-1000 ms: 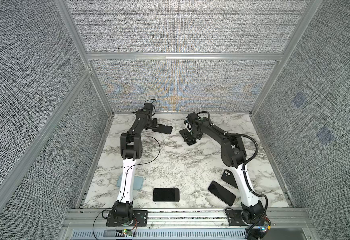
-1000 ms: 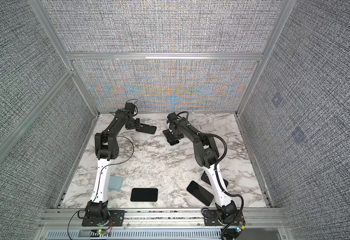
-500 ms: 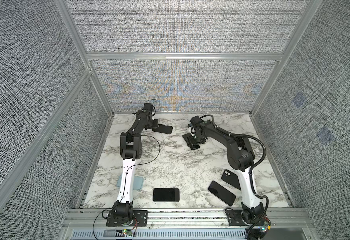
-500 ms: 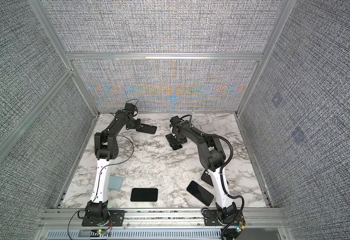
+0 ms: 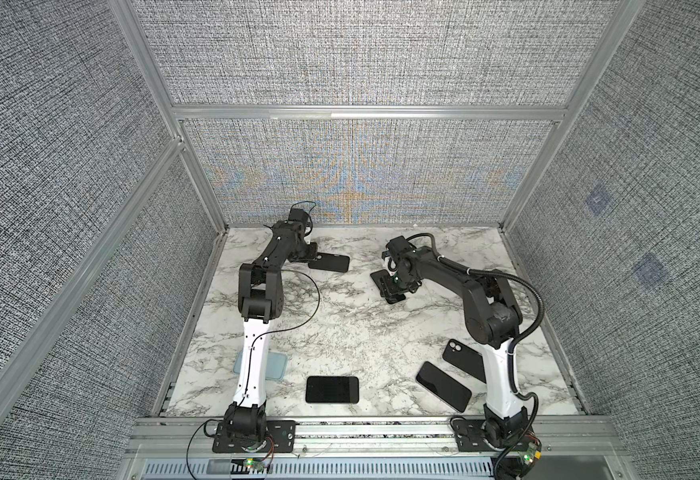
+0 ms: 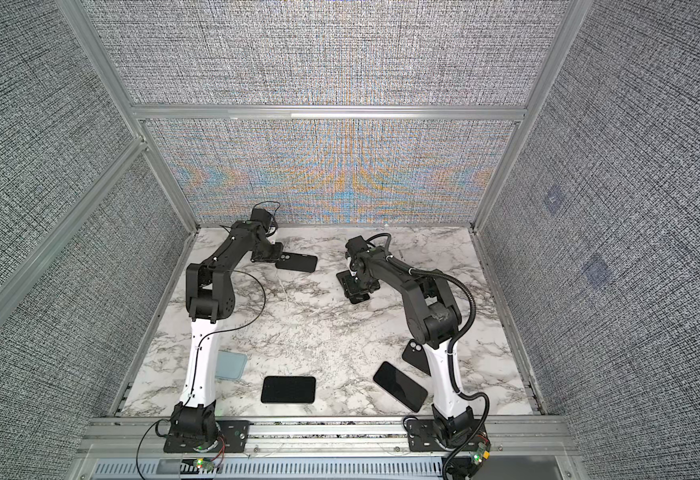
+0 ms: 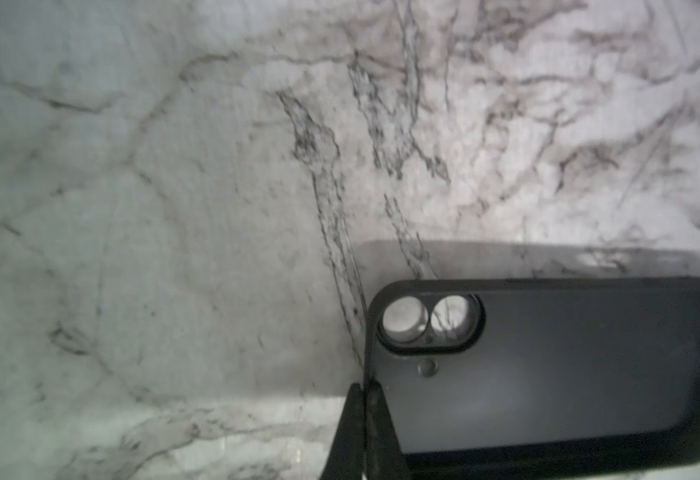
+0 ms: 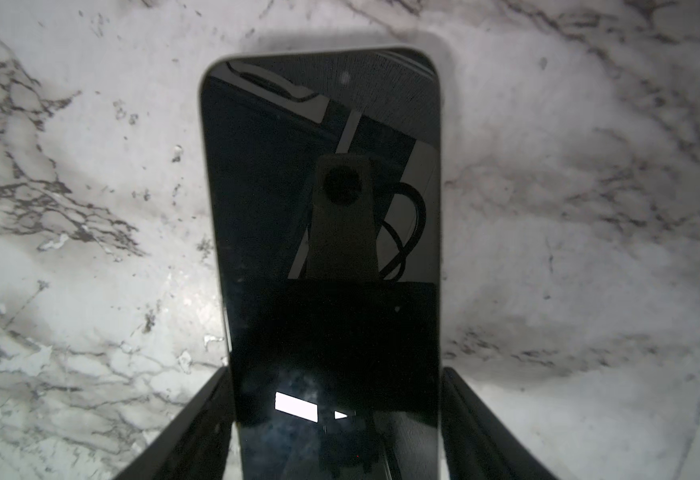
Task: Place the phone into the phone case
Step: 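Close the left gripper on the black case edge while the right gripper grasps the phone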
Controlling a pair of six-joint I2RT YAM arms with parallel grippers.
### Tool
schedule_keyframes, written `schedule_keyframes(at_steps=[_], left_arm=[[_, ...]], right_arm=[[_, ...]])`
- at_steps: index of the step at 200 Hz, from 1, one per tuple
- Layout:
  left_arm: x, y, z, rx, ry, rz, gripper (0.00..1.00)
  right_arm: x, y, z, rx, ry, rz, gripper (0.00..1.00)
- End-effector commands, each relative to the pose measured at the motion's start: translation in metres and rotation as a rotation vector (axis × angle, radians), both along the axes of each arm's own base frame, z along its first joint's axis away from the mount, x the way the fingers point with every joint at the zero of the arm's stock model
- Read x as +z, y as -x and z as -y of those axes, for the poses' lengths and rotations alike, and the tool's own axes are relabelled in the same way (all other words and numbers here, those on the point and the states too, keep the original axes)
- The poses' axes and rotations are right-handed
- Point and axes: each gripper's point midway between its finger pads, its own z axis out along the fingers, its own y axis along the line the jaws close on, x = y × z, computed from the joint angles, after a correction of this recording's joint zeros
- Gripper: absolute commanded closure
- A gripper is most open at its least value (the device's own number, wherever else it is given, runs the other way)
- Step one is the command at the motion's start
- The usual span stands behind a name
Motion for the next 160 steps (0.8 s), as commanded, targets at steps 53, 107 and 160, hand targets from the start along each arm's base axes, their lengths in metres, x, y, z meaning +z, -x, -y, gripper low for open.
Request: schedule_keyframes(at_steps=[53,107,160], left_arm=[[0.022,0.082,0.018,-0.092,-0.036,-0.086,1.0],[0.016,0.163,0.036,-0.199,-0.064,-0.194,1.0],[-0.005,0.203,0.037,-0.302,-0.169,-0.314,1.0]], right_arm=[[0.002,0.006,0.01,-0.033,-0.007,0.039,0.38],[0.001,0.016,0.009,-0.042,-0.014,0.046,0.38],[-0.007,0.03,0.002,-0.027,-0.002,0.045,0.38]])
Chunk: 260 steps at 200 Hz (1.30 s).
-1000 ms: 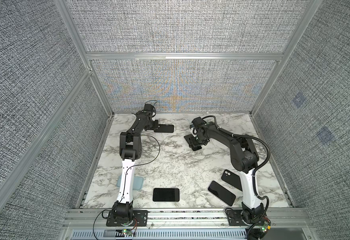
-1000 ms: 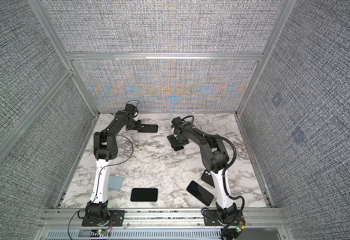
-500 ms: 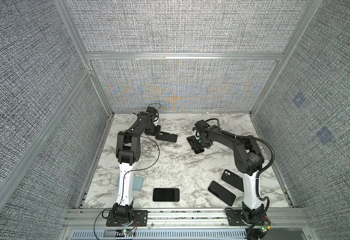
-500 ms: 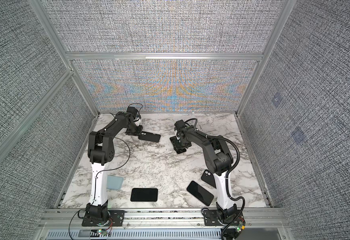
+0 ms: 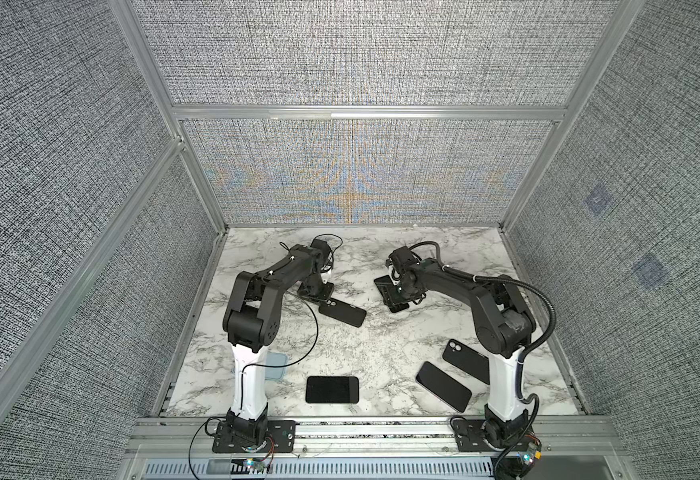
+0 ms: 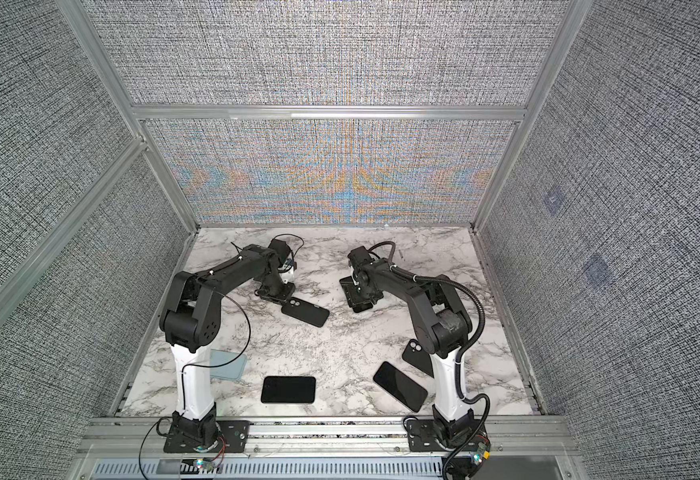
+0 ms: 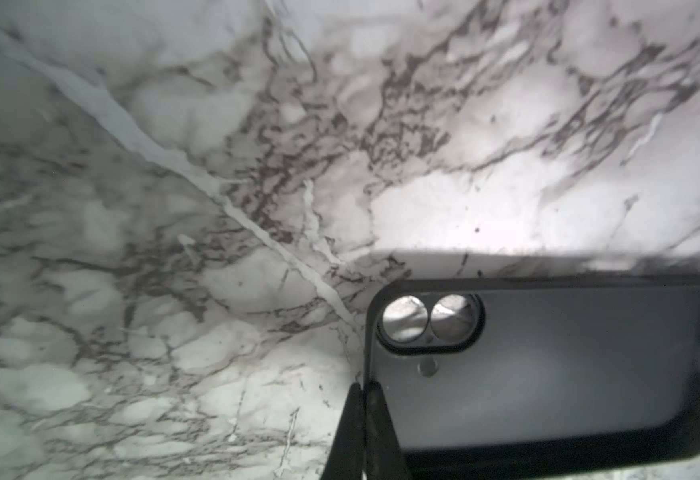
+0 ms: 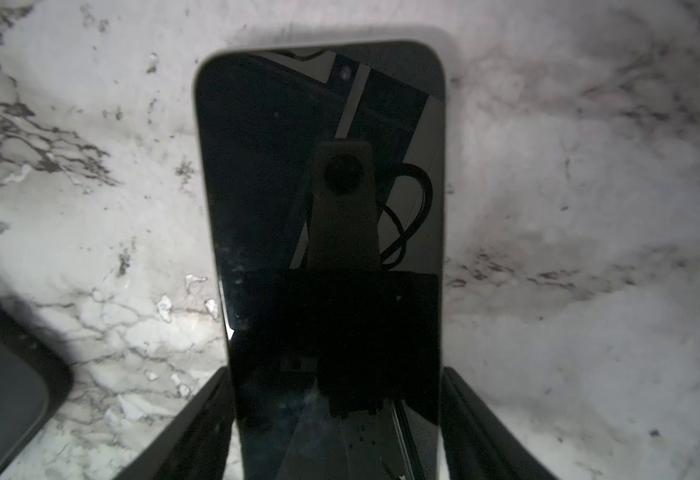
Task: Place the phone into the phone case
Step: 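Close the left gripper on the black case edge while the right gripper grasps the phone, then lift the black case with the left gripper while the right gripper lifts the phone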
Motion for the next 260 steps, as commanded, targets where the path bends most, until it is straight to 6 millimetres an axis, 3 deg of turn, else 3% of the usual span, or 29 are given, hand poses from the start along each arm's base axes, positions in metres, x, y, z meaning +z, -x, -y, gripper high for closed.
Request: schedule_keyframes(at_steps=[1,17,49,66,97,101,123,166,260], left_arm=[[-0.005,0.012,-0.006,-0.057,-0.064,-0.041,1.0],[-0.007,0.01,-0.007,-0.06,-0.079,-0.047,0.94],[-0.002,0.004,-0.009,-0.004,-0.088,-0.014,0.64],[0.001,0.007,-0.011,0.055,-0.085,-0.011,0.53],[0.007,0.031,0.0,0.207,0.019,-0.057,0.41],[0.018,0.031,0.005,0.225,0.063,-0.041,0.39],[0.031,0.049,0.017,0.324,0.203,-0.036,0.32],[0.027,0.065,0.036,0.446,0.386,-0.068,0.29],[0.002,0.027,0.046,0.407,0.347,-0.048,0.29]], right_arm=[[-0.001,0.004,-0.003,-0.006,-0.009,0.004,0.38],[-0.003,0.007,-0.005,-0.004,-0.01,0.004,0.38],[-0.003,0.013,-0.006,0.004,-0.004,0.002,0.37],[-0.003,0.016,-0.004,0.002,-0.003,0.004,0.37],[-0.003,0.017,-0.003,-0.002,0.0,0.008,0.37],[-0.002,0.017,-0.003,-0.003,-0.002,0.01,0.37],[-0.003,0.017,-0.003,-0.006,-0.009,0.01,0.37],[-0.004,0.017,-0.004,-0.01,-0.015,0.01,0.37],[-0.004,0.026,0.004,-0.024,0.001,0.006,0.37]])
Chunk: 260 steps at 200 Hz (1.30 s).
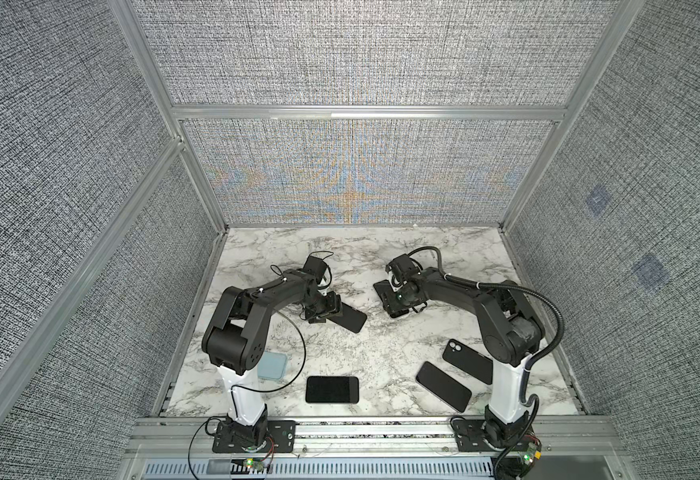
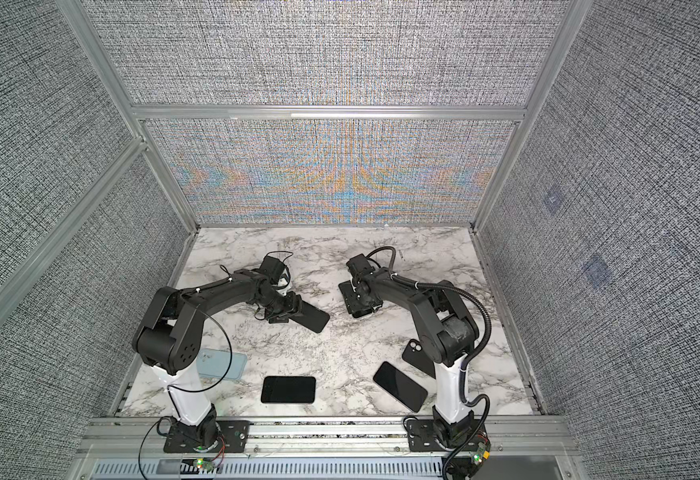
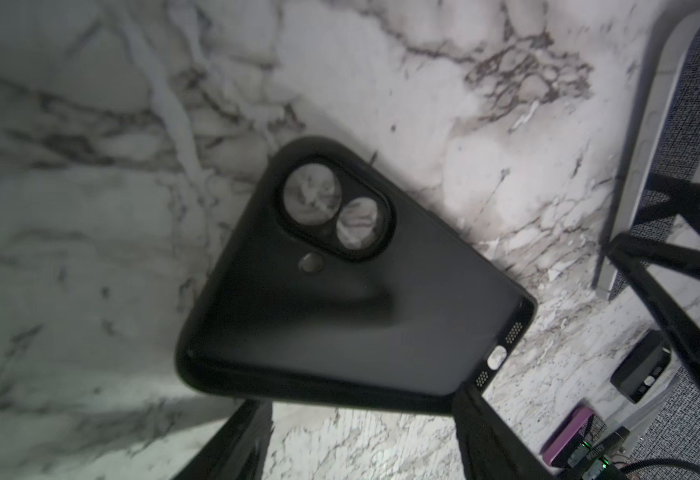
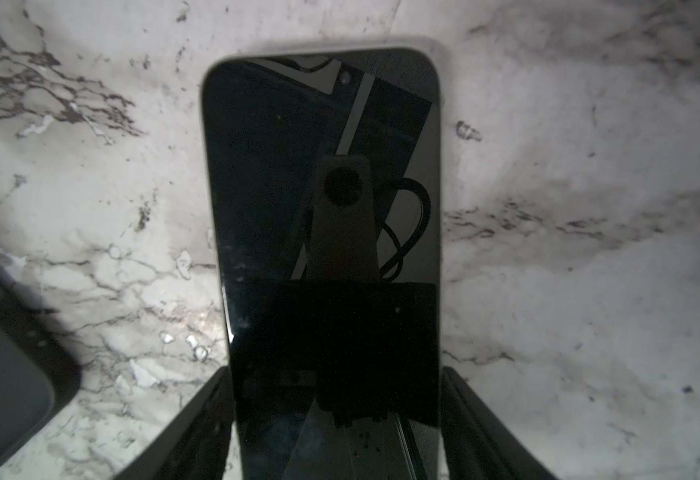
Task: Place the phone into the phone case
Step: 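Lift the black case with the left gripper while the right gripper lifts the phone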
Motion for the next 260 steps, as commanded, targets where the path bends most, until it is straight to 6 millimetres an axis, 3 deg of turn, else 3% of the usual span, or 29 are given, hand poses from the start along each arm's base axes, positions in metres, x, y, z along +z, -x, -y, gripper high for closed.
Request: schedule_keyframes(at_steps=[1,46,56,106,144,186,224,260], left_arm=[[-0.002,-0.011,0.002,-0.028,-0.014,0.027,0.29],[-0.002,-0.033,0.007,-0.053,-0.026,0.056,0.29],[-0.011,-0.034,0.008,-0.054,-0.027,0.036,0.29],[-0.01,-0.047,0.018,-0.068,0.007,0.046,0.29],[-0.002,-0.045,0.016,-0.071,0.037,0.049,0.29],[0.028,-0.031,0.017,-0.061,0.178,0.079,0.29],[0.041,-0.022,0.03,-0.065,0.3,0.077,0.35],[0.044,-0.027,0.043,-0.061,0.388,0.077,0.4]], right_arm=[[-0.003,0.008,0.005,-0.02,0.011,-0.028,0.37],[-0.005,0.015,0.012,-0.056,0.024,-0.045,0.38],[-0.005,0.017,0.013,-0.063,0.023,-0.048,0.38],[-0.004,0.024,0.018,-0.072,0.028,-0.052,0.39],[-0.002,0.023,0.018,-0.063,0.026,-0.046,0.38],[0.008,0.018,0.012,-0.044,0.004,-0.015,0.39],[0.016,0.018,0.002,-0.01,-0.027,0.005,0.4],[0.02,0.021,-0.007,0.015,-0.036,0.023,0.41]])
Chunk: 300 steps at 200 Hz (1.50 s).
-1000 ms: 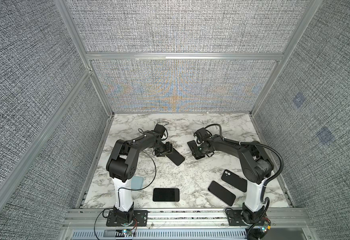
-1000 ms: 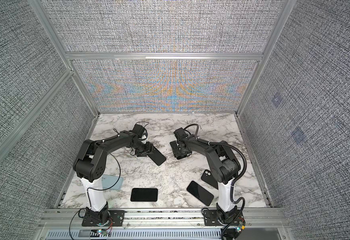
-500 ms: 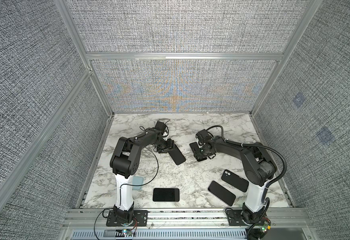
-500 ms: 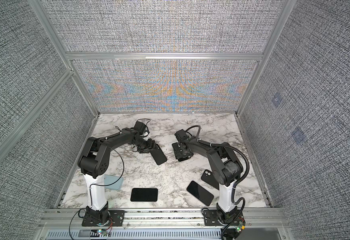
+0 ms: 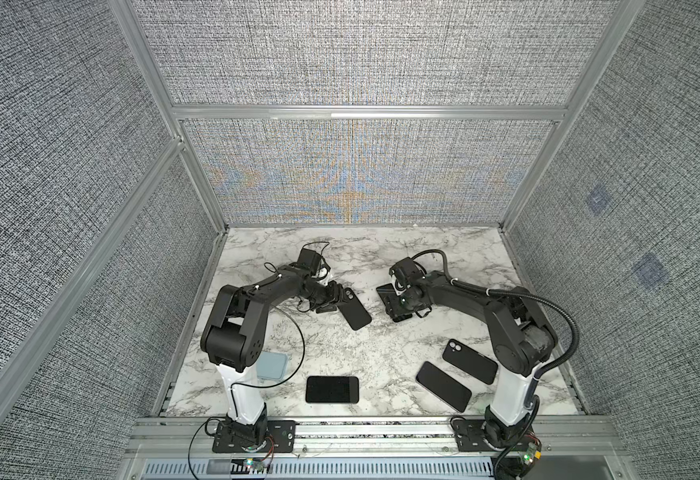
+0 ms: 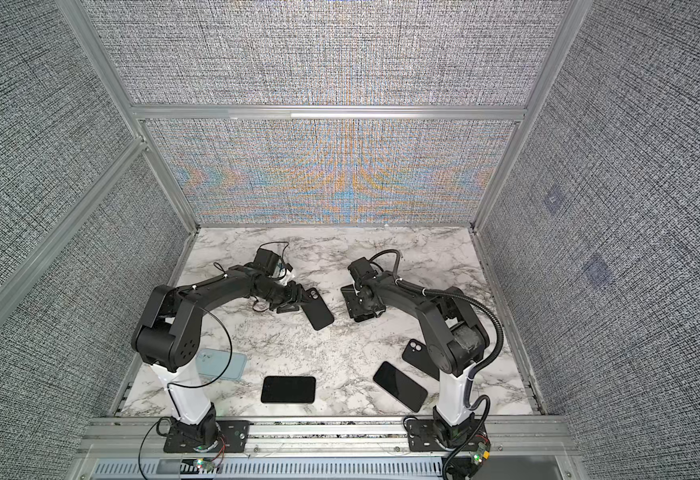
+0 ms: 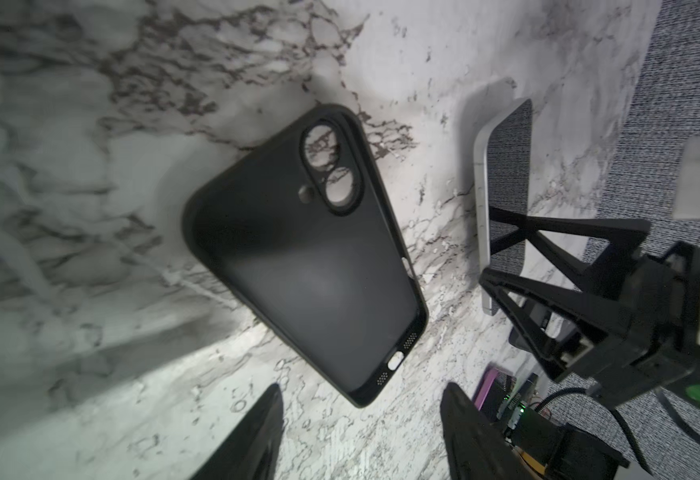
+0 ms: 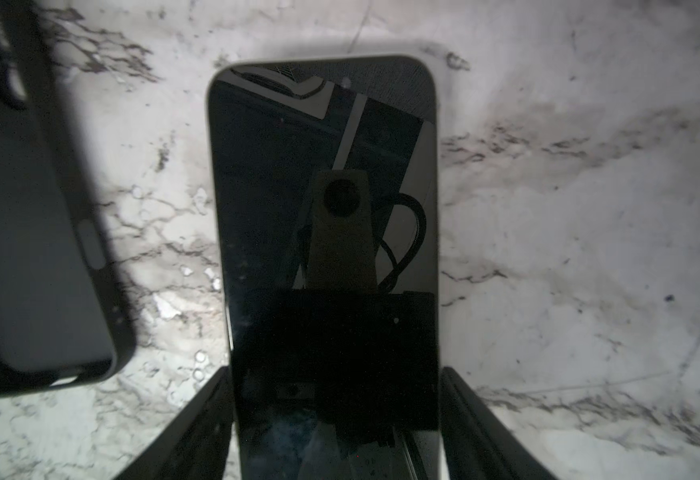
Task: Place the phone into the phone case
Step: 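Lift the black case with the left gripper while the right gripper lifts the phone, then bring the held case and phone toward each other, tilting both upright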
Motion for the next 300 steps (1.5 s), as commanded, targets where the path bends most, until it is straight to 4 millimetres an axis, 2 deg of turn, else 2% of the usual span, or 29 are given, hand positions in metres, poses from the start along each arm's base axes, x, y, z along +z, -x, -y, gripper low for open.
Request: schedule_keyframes(at_steps=[1,47,130,180,221,300], left_arm=[[0.011,-0.009,0.016,-0.005,0.107,0.017,0.4],[0.011,-0.018,0.036,-0.005,0.21,0.006,0.41],[0.02,-0.029,0.047,-0.016,0.31,0.05,0.39],[0.018,-0.024,0.047,-0.022,0.334,0.066,0.39],[0.023,-0.02,0.041,-0.025,0.353,0.098,0.57],[0.028,-0.018,0.031,0.001,0.378,0.141,0.77]], right_arm=[[0.006,-0.001,-0.008,0.025,-0.016,0.025,0.41],[0.013,0.003,-0.017,0.046,-0.057,0.052,0.42],[0.033,0.016,-0.054,0.145,-0.164,0.135,0.43],[0.042,0.023,-0.073,0.195,-0.196,0.156,0.43],[0.048,0.027,-0.084,0.221,-0.207,0.171,0.43],[0.046,0.027,-0.092,0.247,-0.192,0.173,0.43]])
